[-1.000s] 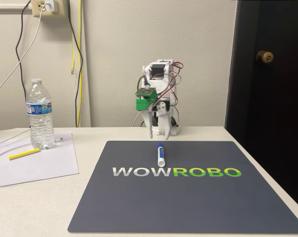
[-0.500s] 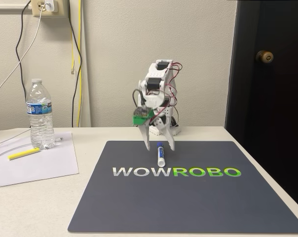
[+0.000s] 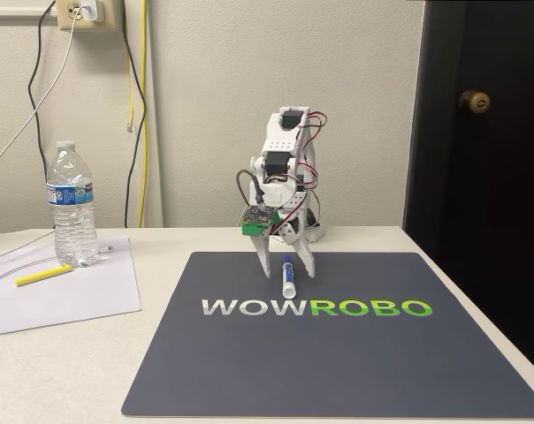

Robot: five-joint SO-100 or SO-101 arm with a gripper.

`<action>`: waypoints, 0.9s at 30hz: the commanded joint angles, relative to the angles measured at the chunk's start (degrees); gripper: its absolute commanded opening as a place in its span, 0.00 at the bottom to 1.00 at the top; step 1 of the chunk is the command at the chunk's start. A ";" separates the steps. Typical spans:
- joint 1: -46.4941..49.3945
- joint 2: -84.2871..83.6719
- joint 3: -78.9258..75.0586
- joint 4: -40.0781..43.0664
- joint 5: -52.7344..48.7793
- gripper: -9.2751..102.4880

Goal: Pick up the blue marker.

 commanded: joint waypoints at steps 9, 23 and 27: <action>-1.67 0.62 1.05 -1.93 1.93 0.33; -3.34 0.18 1.05 -3.52 4.66 0.17; -3.87 0.35 1.05 -3.52 5.36 0.14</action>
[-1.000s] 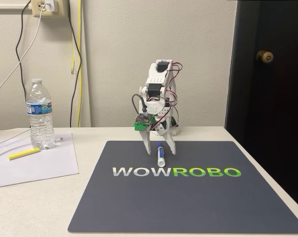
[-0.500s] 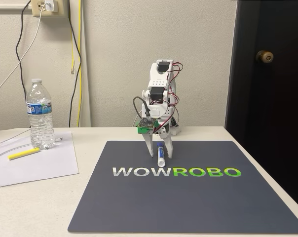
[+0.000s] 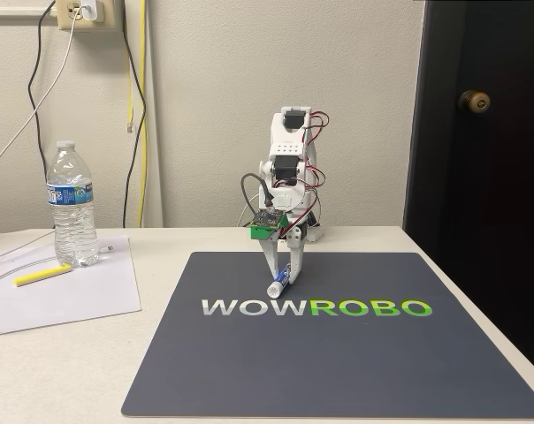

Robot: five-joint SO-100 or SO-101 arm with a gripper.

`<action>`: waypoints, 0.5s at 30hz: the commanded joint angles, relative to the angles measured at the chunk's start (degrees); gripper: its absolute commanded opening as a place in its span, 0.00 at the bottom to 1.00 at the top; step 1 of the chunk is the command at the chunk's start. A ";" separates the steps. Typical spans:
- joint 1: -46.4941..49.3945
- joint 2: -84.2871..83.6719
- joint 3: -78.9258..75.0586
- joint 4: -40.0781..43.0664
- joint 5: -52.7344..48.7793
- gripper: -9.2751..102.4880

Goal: Pick up the blue marker.

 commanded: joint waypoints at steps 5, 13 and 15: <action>-0.97 0.88 -0.35 -0.53 1.14 0.13; -1.32 6.94 -0.97 0.18 2.64 0.13; -1.41 9.58 -1.05 0.26 3.43 0.13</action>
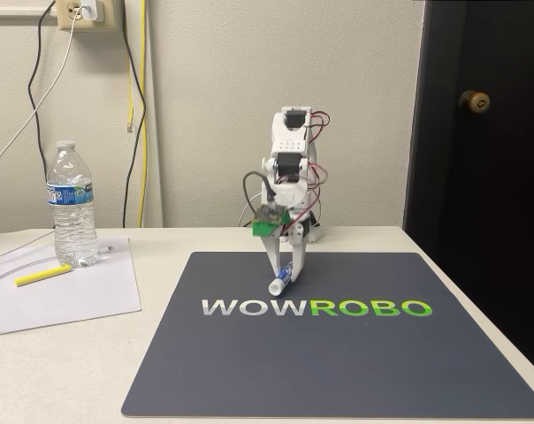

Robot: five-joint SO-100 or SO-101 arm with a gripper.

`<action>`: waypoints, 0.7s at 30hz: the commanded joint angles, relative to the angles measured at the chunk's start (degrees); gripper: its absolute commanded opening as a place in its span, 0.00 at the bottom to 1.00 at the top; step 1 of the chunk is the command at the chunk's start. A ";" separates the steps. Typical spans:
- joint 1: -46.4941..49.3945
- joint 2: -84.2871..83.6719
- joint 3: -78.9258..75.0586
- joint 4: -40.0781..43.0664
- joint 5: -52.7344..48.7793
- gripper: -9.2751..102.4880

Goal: Pick up the blue marker.

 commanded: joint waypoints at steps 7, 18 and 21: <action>-2.64 13.45 -1.14 -4.92 9.84 0.13; -5.45 27.25 -1.14 -16.44 39.02 0.13; -5.80 30.59 -0.70 -19.60 48.69 0.13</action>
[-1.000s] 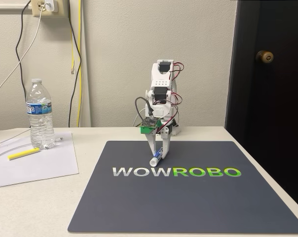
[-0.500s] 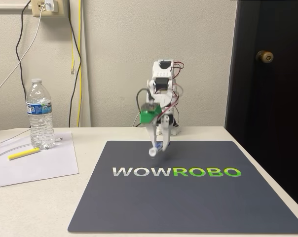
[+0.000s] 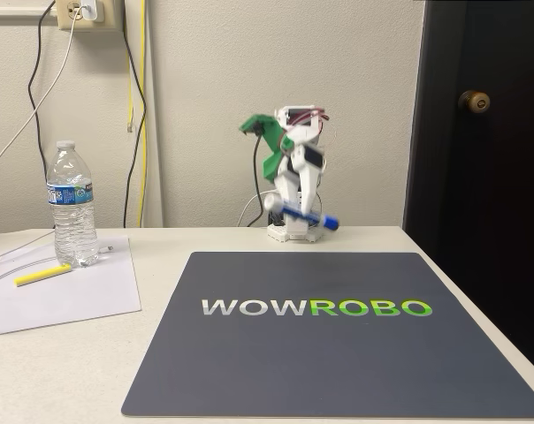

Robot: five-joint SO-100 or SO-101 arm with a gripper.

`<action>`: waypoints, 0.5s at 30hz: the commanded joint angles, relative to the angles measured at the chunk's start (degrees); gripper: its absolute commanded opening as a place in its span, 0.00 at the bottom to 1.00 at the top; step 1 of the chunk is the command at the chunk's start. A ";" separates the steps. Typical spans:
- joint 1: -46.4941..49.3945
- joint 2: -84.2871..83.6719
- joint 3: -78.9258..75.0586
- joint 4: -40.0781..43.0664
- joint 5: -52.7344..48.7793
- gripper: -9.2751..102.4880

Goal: Pick up the blue marker.

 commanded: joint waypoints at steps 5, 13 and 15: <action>-0.62 6.59 -0.18 -7.47 20.83 0.13; -1.14 11.51 5.19 -14.77 31.82 0.13; -1.14 13.10 7.56 -16.17 31.82 0.13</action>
